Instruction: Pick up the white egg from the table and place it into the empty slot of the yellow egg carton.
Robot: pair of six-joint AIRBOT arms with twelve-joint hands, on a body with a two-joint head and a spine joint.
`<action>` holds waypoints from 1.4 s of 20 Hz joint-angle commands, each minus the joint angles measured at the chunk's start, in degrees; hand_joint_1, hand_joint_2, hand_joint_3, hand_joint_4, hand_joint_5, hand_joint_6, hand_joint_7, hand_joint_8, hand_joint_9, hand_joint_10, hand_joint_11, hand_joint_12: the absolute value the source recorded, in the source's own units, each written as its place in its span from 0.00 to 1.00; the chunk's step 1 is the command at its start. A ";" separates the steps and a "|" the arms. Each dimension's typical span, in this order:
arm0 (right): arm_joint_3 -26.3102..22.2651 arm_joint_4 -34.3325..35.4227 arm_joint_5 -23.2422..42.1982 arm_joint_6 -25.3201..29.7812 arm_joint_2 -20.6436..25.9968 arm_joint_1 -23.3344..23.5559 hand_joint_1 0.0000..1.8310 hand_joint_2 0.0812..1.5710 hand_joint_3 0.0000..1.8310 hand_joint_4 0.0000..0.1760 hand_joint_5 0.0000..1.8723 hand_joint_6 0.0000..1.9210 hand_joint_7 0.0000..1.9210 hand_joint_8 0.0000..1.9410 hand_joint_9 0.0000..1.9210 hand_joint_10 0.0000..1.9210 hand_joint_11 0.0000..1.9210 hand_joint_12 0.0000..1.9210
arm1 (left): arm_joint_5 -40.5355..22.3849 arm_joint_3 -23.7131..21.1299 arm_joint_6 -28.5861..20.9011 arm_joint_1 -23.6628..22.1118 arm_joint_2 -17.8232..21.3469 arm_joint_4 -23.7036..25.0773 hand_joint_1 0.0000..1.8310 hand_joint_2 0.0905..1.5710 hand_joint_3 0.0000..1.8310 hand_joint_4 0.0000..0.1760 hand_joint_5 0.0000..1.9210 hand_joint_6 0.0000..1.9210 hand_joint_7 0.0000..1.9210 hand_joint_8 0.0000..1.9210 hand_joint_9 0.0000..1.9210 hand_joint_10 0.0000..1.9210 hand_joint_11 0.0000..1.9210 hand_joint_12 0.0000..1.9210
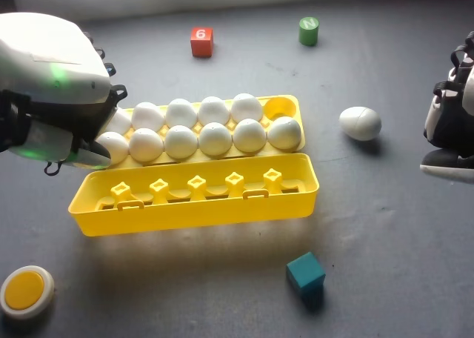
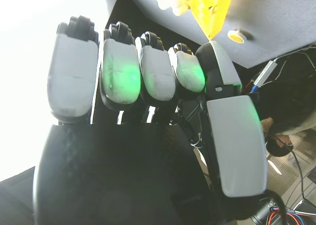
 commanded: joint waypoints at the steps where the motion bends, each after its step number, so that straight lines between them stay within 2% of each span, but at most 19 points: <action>1: 0.15 0.64 6.59 -0.38 0.18 0.48 0.07 0.66 0.06 0.00 0.07 0.03 0.06 0.03 0.05 0.03 0.00 0.16 | 1.84 0.10 -0.27 -0.43 -0.31 -1.89 0.00 0.77 0.10 0.00 0.00 0.00 0.00 0.01 0.00 0.00 0.00 0.01; 3: 0.19 0.64 6.62 -0.46 0.15 0.48 0.07 0.66 0.06 0.00 0.07 0.03 0.06 0.03 0.05 0.03 0.00 0.16 | 1.84 0.08 -0.47 -0.43 -0.31 -1.89 0.00 0.77 0.10 0.00 0.00 0.00 0.00 0.01 0.00 0.00 0.00 0.01; 4: 0.22 0.64 6.64 -0.63 0.13 0.48 0.07 0.68 0.02 0.00 0.08 0.01 0.07 0.01 0.06 0.01 0.00 0.17 | 1.84 0.08 -0.51 -0.44 -0.34 -1.89 0.00 0.82 0.04 0.00 0.00 0.00 0.00 0.00 0.00 0.00 0.00 0.00; 5: 0.24 0.64 6.64 -0.92 0.11 0.48 0.08 0.69 0.00 0.00 0.08 0.00 0.07 0.00 0.06 0.00 0.00 0.16 | 1.84 0.08 -0.51 -0.44 -0.37 -1.89 0.00 0.83 0.02 0.00 0.00 0.00 0.00 0.00 0.00 0.00 0.00 0.00; 11: 0.46 0.85 6.71 -1.21 0.07 0.48 0.07 0.70 0.00 0.00 0.08 0.00 0.07 0.00 0.06 0.00 0.00 0.16 | 2.01 -0.28 -0.88 -0.31 -0.41 -1.89 0.00 0.83 0.02 0.00 0.00 0.00 0.00 0.00 0.00 0.00 0.00 0.00; 14: 1.07 3.88 6.77 -3.45 -0.37 0.54 0.07 0.70 0.00 0.00 0.07 0.00 0.06 0.00 0.05 0.00 0.00 0.14 | 2.06 -0.48 -0.87 0.71 -0.41 -1.89 0.00 0.83 0.02 0.00 0.00 0.00 0.00 0.00 0.00 0.00 0.00 0.00; 16: 2.10 5.07 6.74 -3.45 -1.03 0.57 0.07 0.69 0.00 0.00 0.09 0.00 0.08 0.00 0.07 0.00 0.00 0.18 | 2.12 -0.45 -0.87 1.29 -0.41 -1.89 0.00 0.83 0.01 0.00 0.01 0.00 0.03 0.01 0.03 0.01 0.02 0.01; 17: 3.01 5.73 6.48 -3.45 -1.61 0.67 0.04 0.70 0.00 0.00 0.08 0.00 0.07 0.00 0.06 0.00 0.00 0.15 | 2.13 -0.36 -0.87 1.43 -0.41 -1.89 0.01 0.83 0.00 0.00 0.14 0.04 0.20 0.05 0.19 0.04 0.00 0.40; 18: 4.00 7.17 5.38 -3.45 -2.34 1.15 0.05 0.69 0.00 0.00 0.08 0.00 0.07 0.00 0.07 0.00 0.00 0.18 | 2.12 -0.23 -0.86 1.47 -0.41 -1.90 0.15 0.81 0.00 0.00 0.04 0.87 0.07 0.88 0.08 0.87 0.00 0.91; 19: 4.96 8.84 3.58 -3.44 -3.17 1.95 0.06 0.69 0.00 0.00 0.09 0.00 0.08 0.00 0.07 0.00 0.00 0.19 | 2.11 -0.13 -0.86 1.46 -0.39 -1.90 0.23 0.80 0.00 0.00 0.08 0.97 0.11 0.98 0.14 0.97 0.07 0.98; 20: 5.83 10.31 1.83 -3.44 -3.95 2.86 0.07 0.69 0.00 0.00 0.08 0.00 0.08 0.00 0.07 0.00 0.00 0.20 | 2.08 0.01 -0.86 1.39 -0.39 -1.92 0.26 0.78 0.00 0.00 0.13 0.99 0.18 1.00 0.23 0.99 0.25 1.00; 21: 6.97 12.74 -0.14 -3.44 -5.07 4.19 0.08 0.69 0.00 0.00 0.09 0.00 0.08 0.00 0.07 0.00 0.00 0.20 | 1.87 0.21 -0.86 1.10 -0.39 -1.94 0.27 0.77 0.00 0.00 0.16 1.00 0.20 1.00 0.26 1.00 0.34 1.00; 23: 8.51 16.21 -3.21 -4.01 -7.04 6.71 0.05 0.69 0.00 0.00 0.08 0.00 0.07 0.00 0.06 0.00 0.00 0.18 | 1.54 0.33 -0.86 0.41 -0.35 -1.94 0.24 0.77 0.00 0.00 0.25 1.00 0.30 1.00 0.32 1.00 0.38 1.00; 24: 9.17 18.10 -4.29 -4.53 -7.89 7.66 0.04 0.69 0.00 0.00 0.08 0.00 0.07 0.00 0.07 0.00 0.00 0.19 | 1.52 0.35 -0.86 0.16 -0.35 -1.94 0.24 0.77 0.00 0.00 0.25 1.00 0.31 1.00 0.32 1.00 0.39 1.00; 25: 10.03 20.18 -5.65 -5.15 -9.00 8.84 0.05 0.70 0.00 0.00 0.09 0.00 0.08 0.00 0.07 0.00 0.00 0.19 | 1.52 0.32 -0.86 -0.13 -0.36 -1.94 0.26 0.76 0.00 0.00 0.22 1.00 0.28 1.00 0.30 1.00 0.35 1.00; 26: 11.33 22.97 -7.73 -6.32 -10.61 10.10 0.05 0.69 0.00 0.00 0.09 0.00 0.09 0.00 0.08 0.00 0.00 0.21 | 1.51 0.23 -0.86 -0.55 -0.36 -1.94 0.23 0.77 0.00 0.00 0.08 1.00 0.16 1.00 0.17 1.00 0.08 1.00; 27: 12.08 24.41 -8.70 -6.84 -11.50 10.61 0.05 0.69 0.00 0.00 0.09 0.00 0.08 0.00 0.07 0.00 0.00 0.19 | 1.43 0.13 -0.86 -0.78 -0.36 -1.93 0.19 0.78 0.00 0.00 0.01 0.97 0.09 0.90 0.09 0.87 0.02 0.85; 28: 13.05 25.29 -9.19 -7.07 -12.65 10.92 0.05 0.69 0.00 0.00 0.09 0.00 0.08 0.00 0.07 0.00 0.00 0.19 | 1.36 0.06 -0.86 -0.89 -0.36 -1.93 0.13 0.77 0.00 0.00 0.07 0.58 0.13 0.54 0.11 0.56 0.00 0.65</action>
